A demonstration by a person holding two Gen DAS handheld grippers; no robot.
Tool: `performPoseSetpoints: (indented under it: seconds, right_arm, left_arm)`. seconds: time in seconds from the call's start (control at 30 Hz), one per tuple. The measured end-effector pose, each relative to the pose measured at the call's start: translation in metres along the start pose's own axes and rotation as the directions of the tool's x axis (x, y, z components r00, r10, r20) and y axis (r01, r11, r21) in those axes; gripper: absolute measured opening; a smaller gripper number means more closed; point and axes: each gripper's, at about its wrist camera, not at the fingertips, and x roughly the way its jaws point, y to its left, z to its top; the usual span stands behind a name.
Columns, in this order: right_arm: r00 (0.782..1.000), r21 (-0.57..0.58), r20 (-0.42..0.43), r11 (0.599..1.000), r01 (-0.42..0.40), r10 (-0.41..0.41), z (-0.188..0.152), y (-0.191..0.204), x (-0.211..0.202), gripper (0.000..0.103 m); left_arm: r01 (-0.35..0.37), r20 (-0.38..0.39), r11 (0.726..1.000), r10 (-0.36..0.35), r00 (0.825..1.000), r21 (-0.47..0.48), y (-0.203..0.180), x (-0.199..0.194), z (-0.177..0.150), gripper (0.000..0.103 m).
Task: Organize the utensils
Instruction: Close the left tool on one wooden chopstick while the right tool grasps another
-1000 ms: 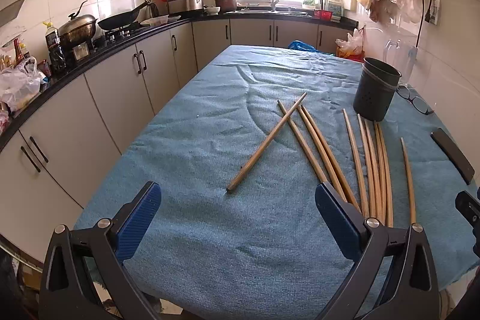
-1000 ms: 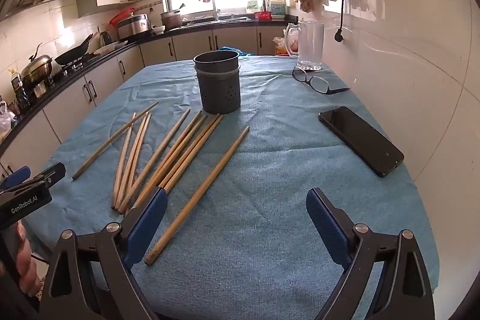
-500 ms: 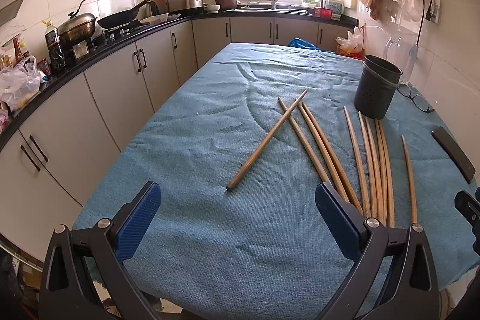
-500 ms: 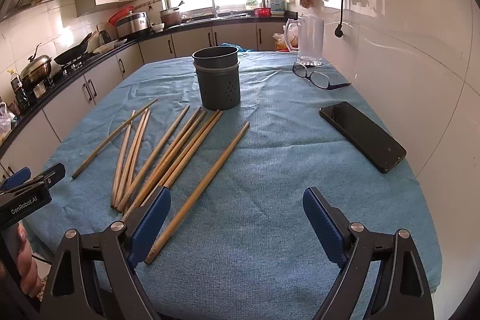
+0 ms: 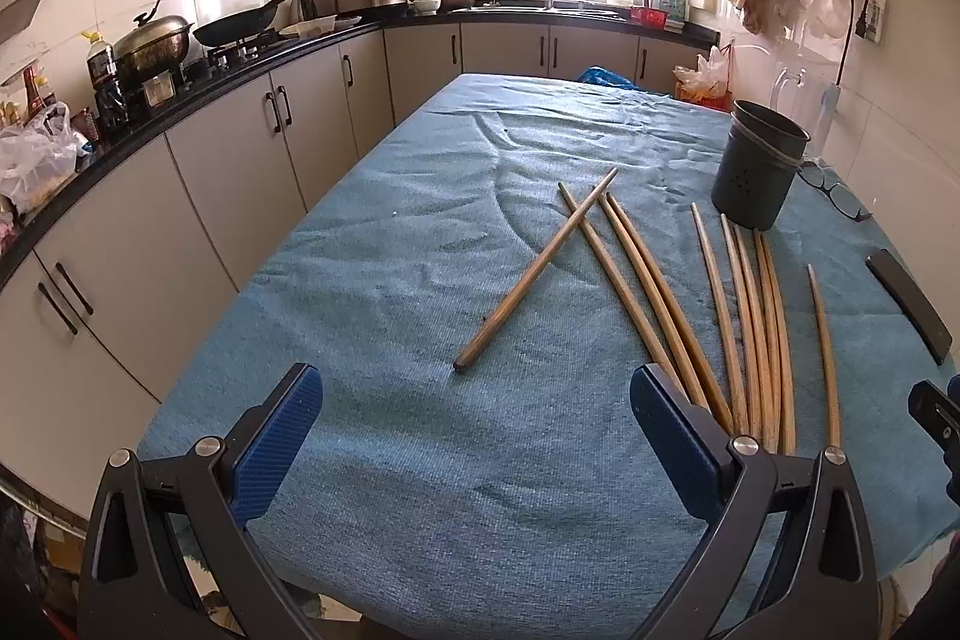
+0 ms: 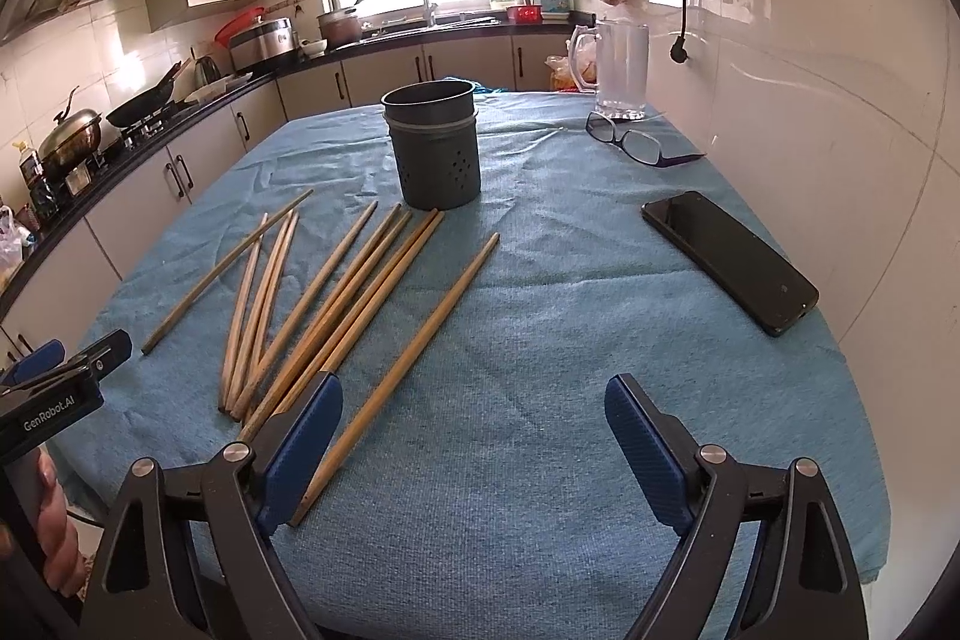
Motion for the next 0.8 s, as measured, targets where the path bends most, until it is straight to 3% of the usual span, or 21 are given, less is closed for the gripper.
performPoseSetpoints:
  seconds: [0.2, 0.27, 0.4, 0.5, 0.57, 0.7, 0.77, 0.8]
  right_arm:
    - [0.999, 0.022, -0.041, 1.0, -0.015, 0.016, 0.004, -0.007, 0.008, 0.079]
    - [0.998, 0.04, -0.057, 0.999, -0.019, 0.021, 0.008, -0.011, 0.012, 0.068]
    - [0.985, 0.12, -0.131, 0.988, -0.098, 0.114, 0.023, -0.021, 0.027, 0.053]
    - [0.972, 0.161, -0.168, 0.978, -0.136, 0.163, 0.034, -0.022, 0.038, 0.047]
    - [0.966, 0.19, -0.186, 0.971, -0.146, 0.182, 0.041, -0.026, 0.045, 0.046]
    - [0.96, 0.229, -0.204, 0.962, -0.145, 0.194, 0.052, -0.029, 0.052, 0.046]
    - [0.957, 0.234, -0.216, 0.962, -0.14, 0.192, 0.055, -0.029, 0.053, 0.046]
    - [0.957, 0.232, -0.226, 0.964, -0.129, 0.182, 0.056, -0.029, 0.053, 0.046]
  left_arm:
    - [-0.01, 0.058, 0.997, 0.006, 0.998, 0.072, 0.004, 0.006, 0.009, 0.102]
    - [0.012, 0.057, 0.995, -0.018, 0.998, 0.103, 0.004, 0.007, 0.019, 0.102]
    - [0.092, 0.01, 0.979, -0.096, 0.995, 0.183, -0.003, 0.019, 0.045, 0.102]
    - [0.148, -0.042, 0.967, -0.143, 0.989, 0.205, -0.008, 0.035, 0.07, 0.09]
    - [0.175, -0.107, 0.96, -0.154, 0.982, 0.218, -0.014, 0.054, 0.088, 0.075]
    - [0.205, -0.232, 0.945, -0.146, 0.962, 0.254, -0.027, 0.094, 0.115, 0.058]
    - [0.208, -0.26, 0.941, -0.137, 0.956, 0.269, -0.037, 0.11, 0.126, 0.048]
    - [0.218, -0.275, 0.934, -0.139, 0.951, 0.284, -0.043, 0.117, 0.13, 0.048]
